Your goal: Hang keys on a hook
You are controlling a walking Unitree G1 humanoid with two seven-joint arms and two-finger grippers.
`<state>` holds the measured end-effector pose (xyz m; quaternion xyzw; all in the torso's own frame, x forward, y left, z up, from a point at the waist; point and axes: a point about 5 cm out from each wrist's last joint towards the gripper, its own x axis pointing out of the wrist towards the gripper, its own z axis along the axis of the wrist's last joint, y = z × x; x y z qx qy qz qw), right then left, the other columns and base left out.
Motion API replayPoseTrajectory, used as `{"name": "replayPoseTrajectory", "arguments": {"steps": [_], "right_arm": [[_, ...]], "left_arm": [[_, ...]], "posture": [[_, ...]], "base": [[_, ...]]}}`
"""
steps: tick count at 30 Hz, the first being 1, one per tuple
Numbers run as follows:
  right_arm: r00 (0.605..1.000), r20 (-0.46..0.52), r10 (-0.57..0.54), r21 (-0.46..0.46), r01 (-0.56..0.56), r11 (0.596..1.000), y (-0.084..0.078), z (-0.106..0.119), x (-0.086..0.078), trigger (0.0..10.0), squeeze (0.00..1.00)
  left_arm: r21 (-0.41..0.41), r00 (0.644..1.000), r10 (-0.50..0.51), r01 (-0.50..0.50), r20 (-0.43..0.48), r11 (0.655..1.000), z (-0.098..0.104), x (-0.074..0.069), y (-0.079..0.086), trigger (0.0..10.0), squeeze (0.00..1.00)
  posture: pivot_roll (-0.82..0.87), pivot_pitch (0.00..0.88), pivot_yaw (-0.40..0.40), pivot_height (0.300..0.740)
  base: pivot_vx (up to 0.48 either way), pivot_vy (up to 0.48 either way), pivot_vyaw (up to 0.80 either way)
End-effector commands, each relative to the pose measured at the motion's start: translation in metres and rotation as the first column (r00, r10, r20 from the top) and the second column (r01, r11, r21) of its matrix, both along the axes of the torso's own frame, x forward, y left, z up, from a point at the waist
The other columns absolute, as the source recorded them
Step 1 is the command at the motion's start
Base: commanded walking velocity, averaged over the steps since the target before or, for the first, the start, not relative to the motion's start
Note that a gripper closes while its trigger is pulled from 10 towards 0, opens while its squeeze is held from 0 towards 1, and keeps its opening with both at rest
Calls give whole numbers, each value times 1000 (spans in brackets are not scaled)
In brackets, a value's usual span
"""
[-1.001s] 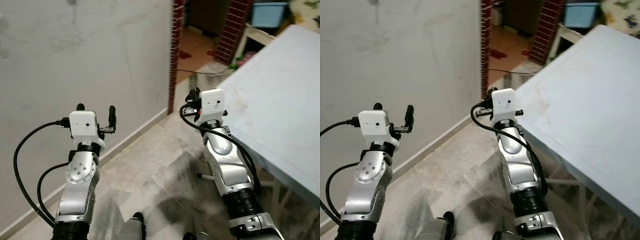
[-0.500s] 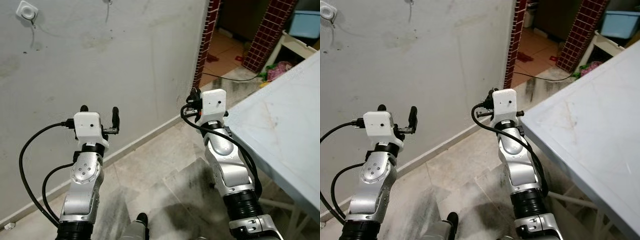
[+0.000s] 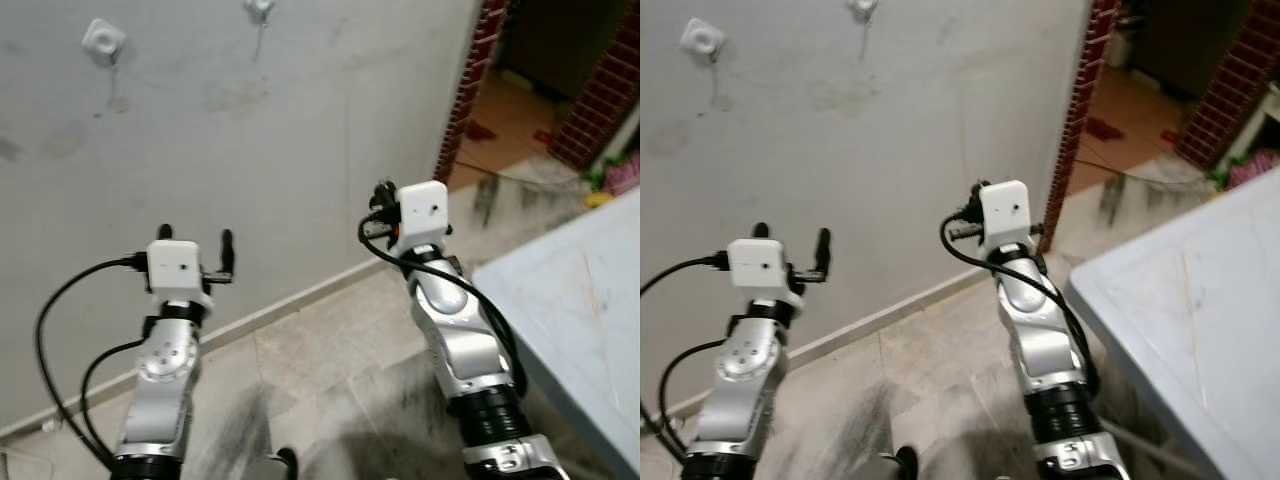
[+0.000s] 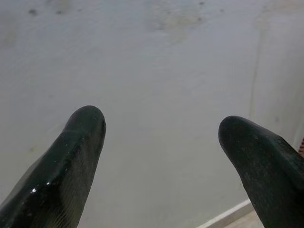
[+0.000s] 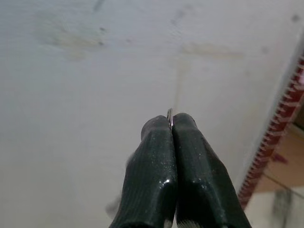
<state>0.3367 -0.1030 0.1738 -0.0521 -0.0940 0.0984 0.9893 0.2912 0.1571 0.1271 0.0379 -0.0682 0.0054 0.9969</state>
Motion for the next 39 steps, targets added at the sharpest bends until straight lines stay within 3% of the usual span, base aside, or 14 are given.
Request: {"name": "replayPoseTrajectory", "arguments": {"steps": [1,8,21,24,28,39], "right_arm": [[999,7,37,13,-37,999,11,4,-2,10000,0],[999,2,47,14,-47,999,12,2,-4,10000,0],[997,7,83,24,-83,996,16,3,-7,10000,0],[997,11,80,21,-81,997,15,3,-6,10000,0],[997,15,70,58,-71,996,13,6,-5,10000,0],[998,15,54,92,-55,994,10,11,0,10000,0]], "left_arm": [[7,999,25,-25,-22,1000,-5,-1,9,10000,0],[-10,999,26,-26,-48,1000,-11,-4,12,10000,0],[55,998,23,-20,-58,998,-22,-16,17,10000,0],[46,997,18,-14,-74,999,-25,-18,17,10000,0],[-47,992,-84,80,-99,996,-30,-20,8,10000,0],[-72,991,-104,98,-83,993,-25,-14,2,10000,0]], "posture": [[13,115,12,740],[13,115,12,740],[28,122,1,740],[30,125,-2,740],[36,125,-13,740],[34,116,-19,740]], "base": [[0,0,800],[0,0,800],[0,0,746],[0,0,0],[0,0,0],[0,0,-172]]}}
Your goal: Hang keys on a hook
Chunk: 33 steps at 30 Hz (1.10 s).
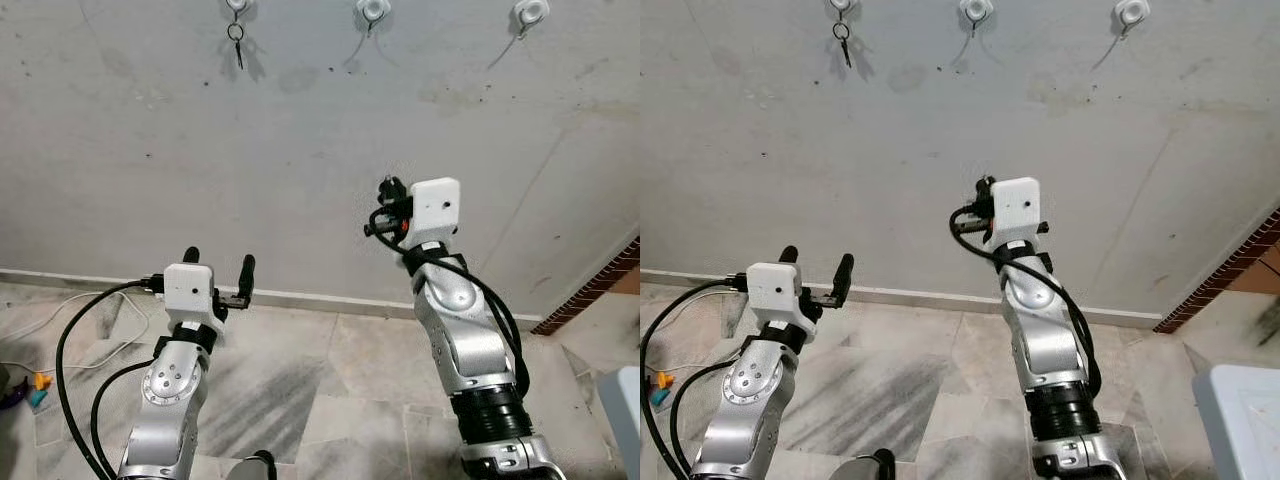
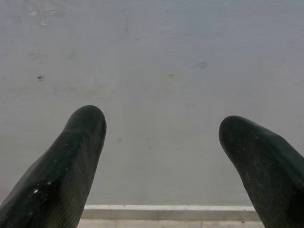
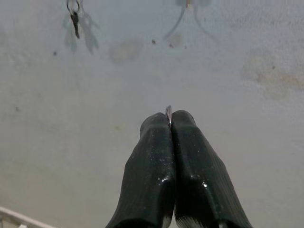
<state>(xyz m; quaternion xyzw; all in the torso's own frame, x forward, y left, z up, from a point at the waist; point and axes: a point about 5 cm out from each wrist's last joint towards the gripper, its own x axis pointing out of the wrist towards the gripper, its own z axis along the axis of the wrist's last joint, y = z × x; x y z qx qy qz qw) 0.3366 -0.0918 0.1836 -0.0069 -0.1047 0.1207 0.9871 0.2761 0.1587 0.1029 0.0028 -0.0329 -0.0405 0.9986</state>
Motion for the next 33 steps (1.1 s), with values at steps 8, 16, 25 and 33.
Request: {"name": "replayPoseTrajectory", "arguments": {"steps": [8,16,25,33], "right_arm": [[999,31,17,-8,-16,1000,1,5,1,10000,0],[992,111,65,-16,-64,998,7,23,6,10000,0],[991,122,59,-14,-58,998,4,24,8,10000,0],[991,121,60,-13,-59,998,4,22,8,10000,0]], "left_arm": [[-23,999,-38,39,8,999,4,5,-5,10000,0],[-65,996,-76,79,48,995,16,9,-11,10000,0],[-81,994,-89,94,64,992,21,9,-11,10000,0],[-83,994,-96,101,59,991,20,9,-12,10000,0]], "posture": [[30,107,-15,740],[36,102,-14,740],[39,103,-14,740],[34,104,-11,740]], "base": [[0,0,-400],[0,0,0],[235,0,0],[361,0,0]]}}
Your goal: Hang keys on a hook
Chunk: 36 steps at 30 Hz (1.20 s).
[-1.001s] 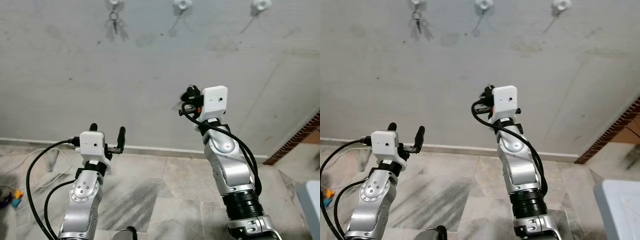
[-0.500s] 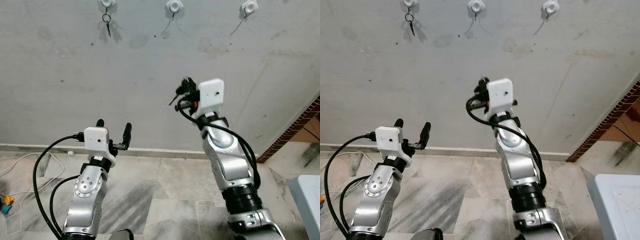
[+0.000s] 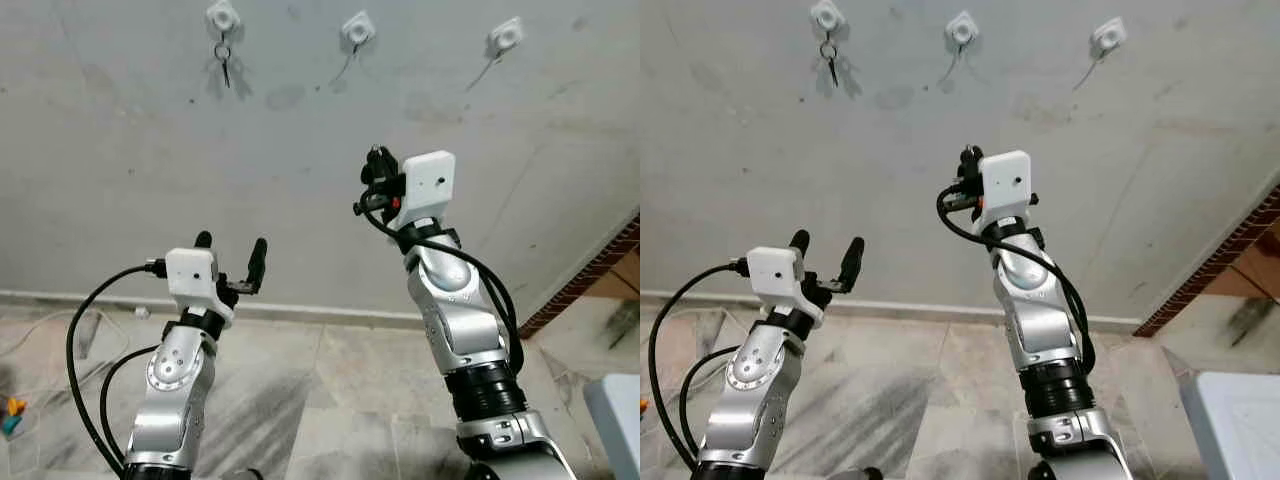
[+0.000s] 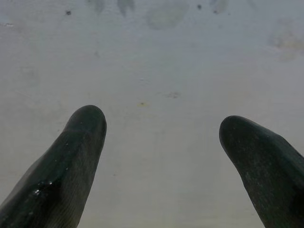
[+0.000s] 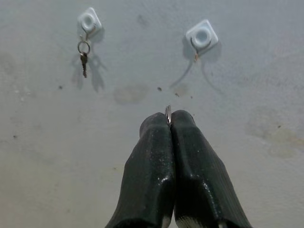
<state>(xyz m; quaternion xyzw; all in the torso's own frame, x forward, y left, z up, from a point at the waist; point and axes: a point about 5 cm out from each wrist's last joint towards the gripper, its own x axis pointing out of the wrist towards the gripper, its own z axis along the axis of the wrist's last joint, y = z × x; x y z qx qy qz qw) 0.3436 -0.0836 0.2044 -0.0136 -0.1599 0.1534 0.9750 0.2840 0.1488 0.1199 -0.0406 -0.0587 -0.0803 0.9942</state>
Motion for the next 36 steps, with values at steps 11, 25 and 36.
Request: {"name": "replayPoseTrajectory", "arguments": {"steps": [11,25,36], "right_arm": [[1000,12,-11,-7,11,1000,-6,0,0,10000,0],[1000,15,11,-17,-11,1000,-4,-1,-3,10000,0],[1000,6,10,-17,-10,1000,-5,-4,-4,10000,0]], "left_arm": [[1,1000,-20,20,-1,1000,1,0,-3,10000,0],[-1,1000,-13,13,-13,1000,-2,-3,-3,10000,0],[13,998,55,-55,-33,998,-5,-2,3,10000,0]], "posture": [[27,107,-13,740],[26,112,-16,740],[32,114,-12,740]], "base": [[376,0,0],[375,0,0],[32,0,0]]}}
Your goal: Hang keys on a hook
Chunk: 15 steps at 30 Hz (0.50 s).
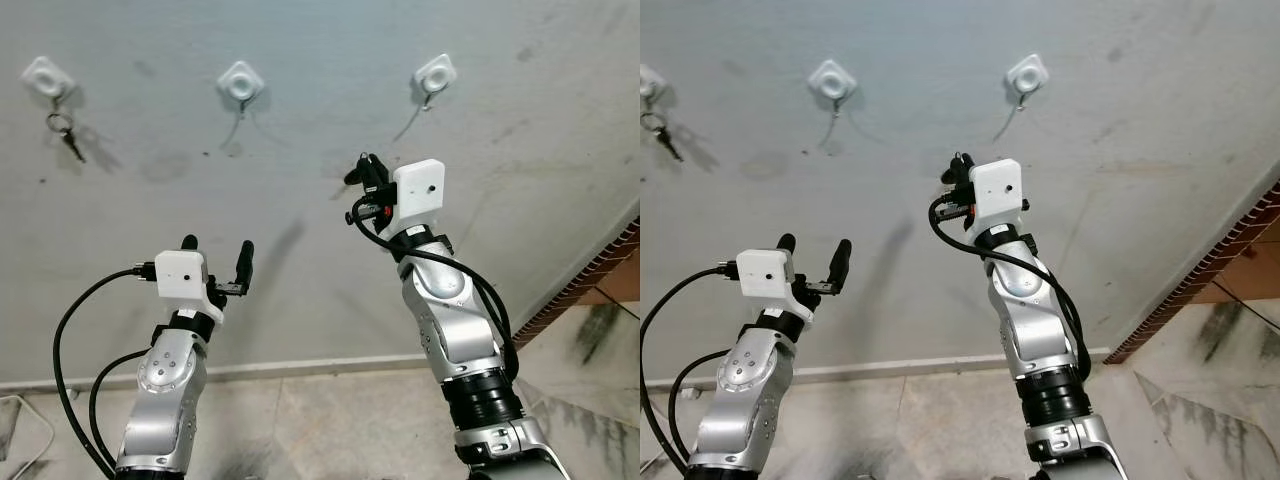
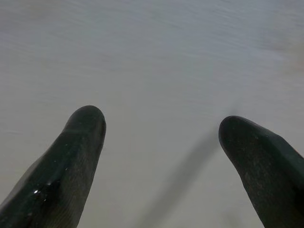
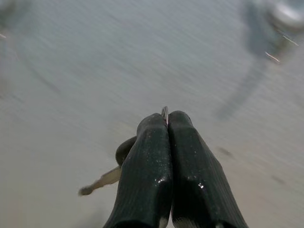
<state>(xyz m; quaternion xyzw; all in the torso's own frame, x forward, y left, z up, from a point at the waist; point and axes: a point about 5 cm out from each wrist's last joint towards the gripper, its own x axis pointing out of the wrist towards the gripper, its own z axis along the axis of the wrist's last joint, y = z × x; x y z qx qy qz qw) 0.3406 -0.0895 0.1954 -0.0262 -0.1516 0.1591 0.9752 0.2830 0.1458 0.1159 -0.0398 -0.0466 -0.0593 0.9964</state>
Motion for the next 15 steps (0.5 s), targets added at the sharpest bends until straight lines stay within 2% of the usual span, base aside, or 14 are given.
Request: {"name": "replayPoseTrajectory", "arguments": {"steps": [1,8,15], "right_arm": [[1000,17,3,12,-3,1000,2,5,-1,10000,0],[1000,15,-1,12,0,1000,2,4,-1,10000,0],[1000,11,-6,10,6,1000,0,4,0,10000,0]], "left_arm": [[7,1000,16,-16,-10,1000,-1,-1,7,10000,0],[7,999,29,-29,-19,1000,-1,1,7,10000,0],[7,999,29,-29,-27,1000,-2,1,7,10000,0]], "posture": [[33,114,-11,740],[32,115,-10,740],[28,115,-11,740]], "base": [[0,0,0],[0,0,0],[0,289,0]]}}
